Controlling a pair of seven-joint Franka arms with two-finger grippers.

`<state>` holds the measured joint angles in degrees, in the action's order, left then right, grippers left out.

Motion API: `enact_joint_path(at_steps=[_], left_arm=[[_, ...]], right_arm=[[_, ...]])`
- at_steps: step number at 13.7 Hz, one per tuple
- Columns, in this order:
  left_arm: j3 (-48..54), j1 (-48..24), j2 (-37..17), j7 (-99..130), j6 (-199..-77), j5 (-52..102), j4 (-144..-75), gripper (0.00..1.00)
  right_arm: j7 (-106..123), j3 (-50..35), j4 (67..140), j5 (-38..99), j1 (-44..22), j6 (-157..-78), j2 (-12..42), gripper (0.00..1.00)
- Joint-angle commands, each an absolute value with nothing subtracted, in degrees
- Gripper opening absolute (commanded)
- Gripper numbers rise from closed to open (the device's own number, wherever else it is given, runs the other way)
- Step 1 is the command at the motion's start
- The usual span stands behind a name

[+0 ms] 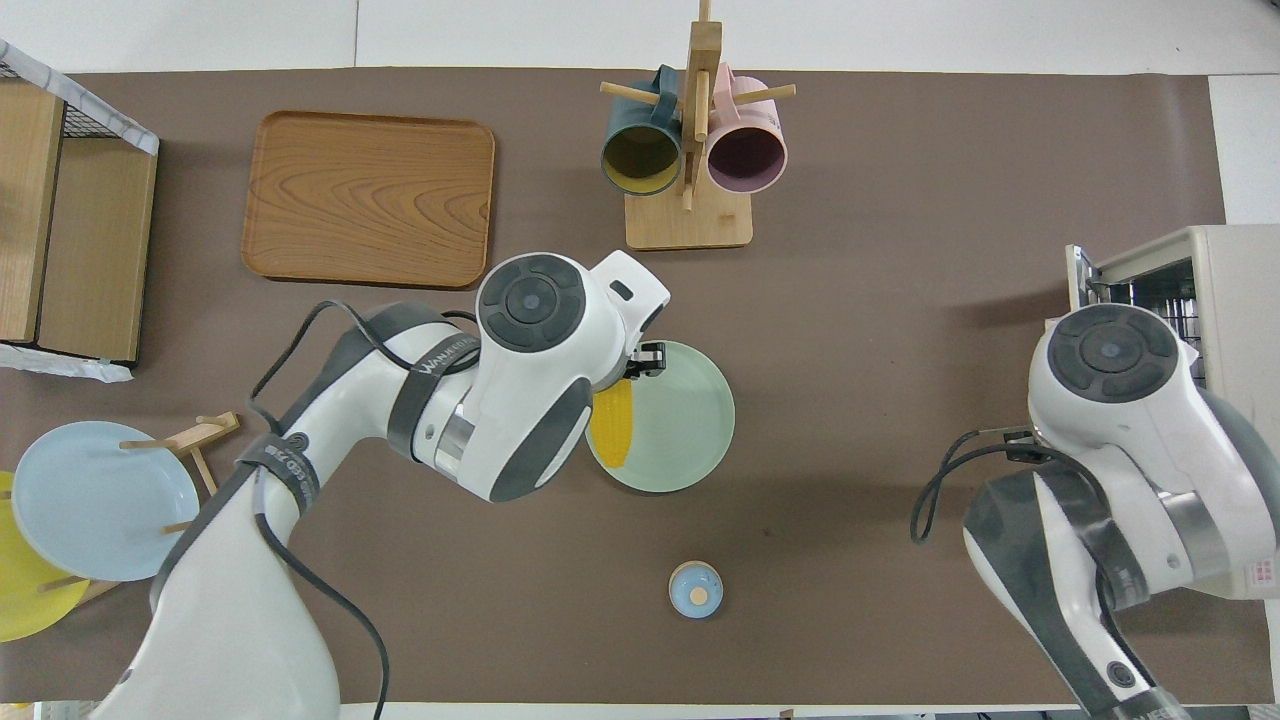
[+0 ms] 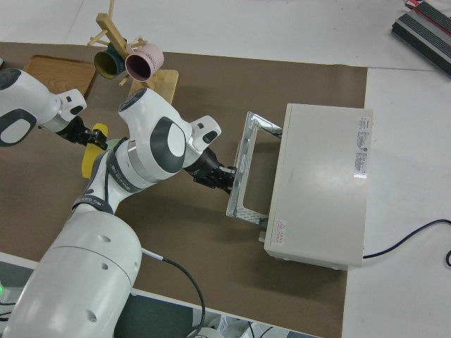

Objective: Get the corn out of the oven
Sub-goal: 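Carry the corn with the left gripper onto the wooden tray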

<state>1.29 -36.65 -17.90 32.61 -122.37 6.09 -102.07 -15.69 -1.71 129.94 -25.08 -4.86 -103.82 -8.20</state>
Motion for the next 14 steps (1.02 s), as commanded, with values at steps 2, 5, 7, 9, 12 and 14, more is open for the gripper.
enact_joint_path(at_steps=[2,5,7,9,12,14], left_arm=[[1.6,-28.2,-20.3,26.4,-115.5,4.5,-93.0,0.00],[1.7,-21.6,-22.8,22.0,-114.8,4.6,-88.8,0.00],[1.7,-18.5,-24.5,19.4,-113.6,4.5,-86.7,0.00],[1.6,-16.9,-28.5,18.4,-113.2,4.6,-81.8,0.00],[1.5,-14.2,-34.6,17.9,-112.1,4.4,-74.2,0.00],[1.6,-13.2,-37.2,17.3,-112.1,4.4,-71.5,0.00]], right_arm=[[-5.7,-1.3,129.9,-26.6,1.4,-104.1,-11.2,0.00],[0.3,-1.2,129.7,-26.6,5.4,-104.1,-12.5,0.00],[2.9,-1.1,129.7,-26.6,7.3,-104.1,-13.2,0.00],[3.1,-1.1,129.7,-26.6,7.4,-103.3,-13.5,0.00],[3.2,-1.2,128.7,-25.8,7.2,-101.3,-14.4,0.00],[3.2,-1.3,127.2,-24.6,6.8,-100.0,-14.4,0.00]])
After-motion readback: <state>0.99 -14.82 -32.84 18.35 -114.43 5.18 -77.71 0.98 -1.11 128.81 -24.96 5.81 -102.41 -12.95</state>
